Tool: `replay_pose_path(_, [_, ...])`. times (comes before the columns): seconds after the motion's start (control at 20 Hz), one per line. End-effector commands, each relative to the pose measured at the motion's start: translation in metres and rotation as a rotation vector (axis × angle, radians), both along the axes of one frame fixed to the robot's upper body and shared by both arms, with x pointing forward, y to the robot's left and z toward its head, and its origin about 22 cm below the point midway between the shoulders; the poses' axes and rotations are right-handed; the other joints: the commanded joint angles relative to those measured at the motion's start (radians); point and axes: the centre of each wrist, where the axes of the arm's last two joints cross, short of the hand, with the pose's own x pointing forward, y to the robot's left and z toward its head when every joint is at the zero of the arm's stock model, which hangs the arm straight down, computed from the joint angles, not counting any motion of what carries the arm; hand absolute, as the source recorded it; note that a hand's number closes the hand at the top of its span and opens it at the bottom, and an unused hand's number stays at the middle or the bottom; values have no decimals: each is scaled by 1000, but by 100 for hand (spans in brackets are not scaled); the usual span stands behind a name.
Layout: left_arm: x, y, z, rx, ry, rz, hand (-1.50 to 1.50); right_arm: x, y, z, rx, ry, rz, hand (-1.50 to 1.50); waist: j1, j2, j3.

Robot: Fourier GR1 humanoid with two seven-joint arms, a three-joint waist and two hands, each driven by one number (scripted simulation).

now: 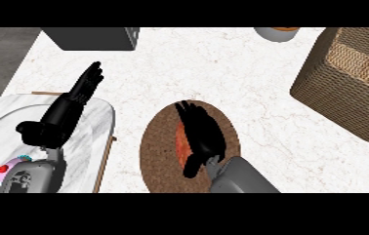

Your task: Pick the sweet potato from the placemat and place it in the basket

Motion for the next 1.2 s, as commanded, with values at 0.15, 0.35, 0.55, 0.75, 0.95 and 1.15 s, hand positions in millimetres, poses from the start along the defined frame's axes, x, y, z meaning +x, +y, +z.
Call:
replay_pose_path(0.15, [-2,-27,-7,-3,-8,-3,0,-1,7,-20,-14,30,-7,-150,0,0,0])
replay_pose_path(0.35, [7,2,9,15,-5,4,0,1,0,-41,-14,83,23,-150,-1,0,0])
replay_pose_path(0.55, [1,-10,7,0,-7,-11,0,17,-2,-39,-18,126,57,150,3,0,0])
replay_pose_path(0.75, [-5,1,-12,-6,2,-8,0,0,5,-53,-62,119,96,150,2,1,0])
replay_pose_path(0.95, [-2,-5,-11,-3,-6,-9,0,-10,11,-48,-75,86,115,150,2,0,0])
replay_pose_path(1.15, [-3,6,-13,-10,8,9,0,-4,0,-45,-159,21,104,150,-4,-1,0])
